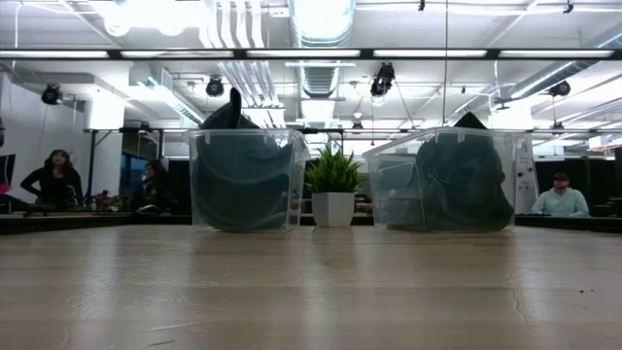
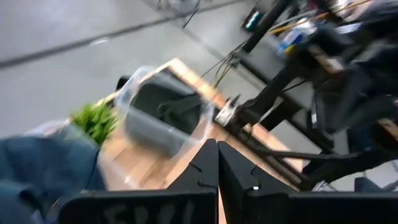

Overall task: Pick & Place hat
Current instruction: Return to Home Position

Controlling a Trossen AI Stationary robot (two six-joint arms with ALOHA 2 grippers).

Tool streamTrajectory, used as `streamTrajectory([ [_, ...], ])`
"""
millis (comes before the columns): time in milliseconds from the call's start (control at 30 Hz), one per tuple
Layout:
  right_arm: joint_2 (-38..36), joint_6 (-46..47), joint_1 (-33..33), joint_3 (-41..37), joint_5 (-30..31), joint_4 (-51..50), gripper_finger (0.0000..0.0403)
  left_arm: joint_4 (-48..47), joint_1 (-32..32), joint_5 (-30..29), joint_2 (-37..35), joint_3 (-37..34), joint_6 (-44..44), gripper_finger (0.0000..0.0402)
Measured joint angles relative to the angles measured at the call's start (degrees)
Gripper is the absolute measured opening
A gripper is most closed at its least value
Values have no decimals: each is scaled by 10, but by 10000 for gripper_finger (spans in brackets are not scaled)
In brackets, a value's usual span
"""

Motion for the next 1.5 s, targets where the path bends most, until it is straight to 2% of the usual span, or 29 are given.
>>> streamTrajectory([
  [100,-33,-3,0,-30,-23,35,8,40,-37,-22,-12,-8,20,0],
  [200,-87,-3,1,-97,-49,96,8,78,-72,-28,-30,-36,45,0],
  [467,-264,57,1,-306,-36,223,8,220,-129,-30,-105,-192,42,0],
  [567,-315,136,1,-353,4,203,8,233,-132,-30,-141,-246,49,0],
  [633,-346,180,0,-375,16,161,8,208,-132,-30,-167,-274,72,0],
  [733,-382,153,0,-396,45,90,8,147,-134,-32,-205,-313,29,0],
  [833,-408,186,1,-417,29,80,8,190,-144,-32,-238,-366,42,0],
  [1000,-434,138,13,-468,-2,115,8,287,-159,-10,-290,-462,101,0],
  [1067,-445,128,15,-496,5,133,8,316,-163,16,-313,-501,117,0],
  [1167,-472,113,14,-548,29,166,8,363,-163,24,-347,-562,127,0],
  [1333,-521,51,15,-640,10,281,8,468,-163,45,-406,-659,158,0],
  [1500,-570,36,14,-720,6,316,8,476,-163,48,-452,-736,142,0],
])
